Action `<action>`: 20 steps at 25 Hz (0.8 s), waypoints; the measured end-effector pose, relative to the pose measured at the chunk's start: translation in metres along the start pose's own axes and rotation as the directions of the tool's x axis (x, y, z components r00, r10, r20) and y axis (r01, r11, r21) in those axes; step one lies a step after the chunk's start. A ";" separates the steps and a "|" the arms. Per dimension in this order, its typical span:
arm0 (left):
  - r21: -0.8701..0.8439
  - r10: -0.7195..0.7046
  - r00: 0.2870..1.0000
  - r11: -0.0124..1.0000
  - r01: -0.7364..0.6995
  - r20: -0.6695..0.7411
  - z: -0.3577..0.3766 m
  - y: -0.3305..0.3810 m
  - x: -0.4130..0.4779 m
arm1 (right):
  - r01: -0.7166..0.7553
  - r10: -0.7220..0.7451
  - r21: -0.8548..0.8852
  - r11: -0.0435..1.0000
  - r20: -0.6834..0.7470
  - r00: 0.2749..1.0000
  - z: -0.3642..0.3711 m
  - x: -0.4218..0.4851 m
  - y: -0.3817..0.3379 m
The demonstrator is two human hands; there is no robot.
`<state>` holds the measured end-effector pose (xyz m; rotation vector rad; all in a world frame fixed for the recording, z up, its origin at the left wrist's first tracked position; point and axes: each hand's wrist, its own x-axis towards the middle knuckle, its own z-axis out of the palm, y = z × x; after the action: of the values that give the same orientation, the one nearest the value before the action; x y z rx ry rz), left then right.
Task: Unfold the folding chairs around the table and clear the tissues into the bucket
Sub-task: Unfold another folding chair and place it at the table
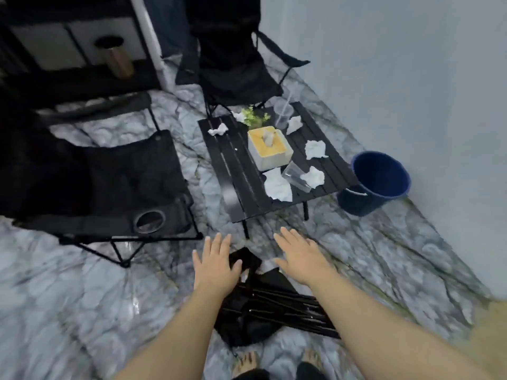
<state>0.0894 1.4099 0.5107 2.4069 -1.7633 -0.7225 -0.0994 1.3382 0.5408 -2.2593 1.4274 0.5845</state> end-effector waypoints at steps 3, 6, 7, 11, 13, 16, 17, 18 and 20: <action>-0.108 -0.251 0.966 0.964 0.244 -0.060 0.004 -0.037 -0.016 | 0.202 -0.195 -0.069 0.977 0.103 0.975 -0.011 0.044 -0.031; -0.243 -0.499 0.862 0.849 0.468 -0.085 0.030 -0.058 -0.041 | 0.432 -0.396 -0.176 0.885 0.203 0.895 -0.003 0.078 -0.061; -0.286 -0.560 0.824 0.806 0.518 -0.084 0.043 -0.059 -0.047 | 0.489 -0.444 -0.204 0.848 0.231 0.866 0.006 0.089 -0.068; -0.384 -0.691 0.722 0.674 0.631 -0.026 0.124 -0.066 -0.056 | 0.589 -0.506 -0.233 0.774 0.330 0.797 0.067 0.128 -0.075; -0.422 -0.738 0.675 0.606 0.674 0.017 0.180 -0.083 -0.048 | 0.610 -0.518 -0.230 0.758 0.354 0.779 0.119 0.162 -0.075; -0.467 -0.790 0.612 0.528 0.710 0.038 0.274 -0.126 -0.016 | 0.638 -0.536 -0.249 0.728 0.373 0.757 0.212 0.229 -0.079; -0.486 -0.800 0.599 0.511 0.709 0.033 0.309 -0.140 -0.004 | 0.652 -0.549 -0.242 0.719 0.378 0.745 0.245 0.251 -0.080; -0.510 -0.804 0.594 0.504 0.697 0.018 0.340 -0.154 0.010 | 0.666 -0.567 -0.232 0.709 0.375 0.734 0.273 0.274 -0.082; -0.567 -0.804 0.595 0.491 0.661 -0.003 0.398 -0.182 0.043 | 0.686 -0.606 -0.221 0.693 0.337 0.720 0.324 0.321 -0.087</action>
<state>0.0968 1.5171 0.0845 2.5989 -0.2386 -0.7271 0.0618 1.3091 0.1068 -2.6165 0.3398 0.8517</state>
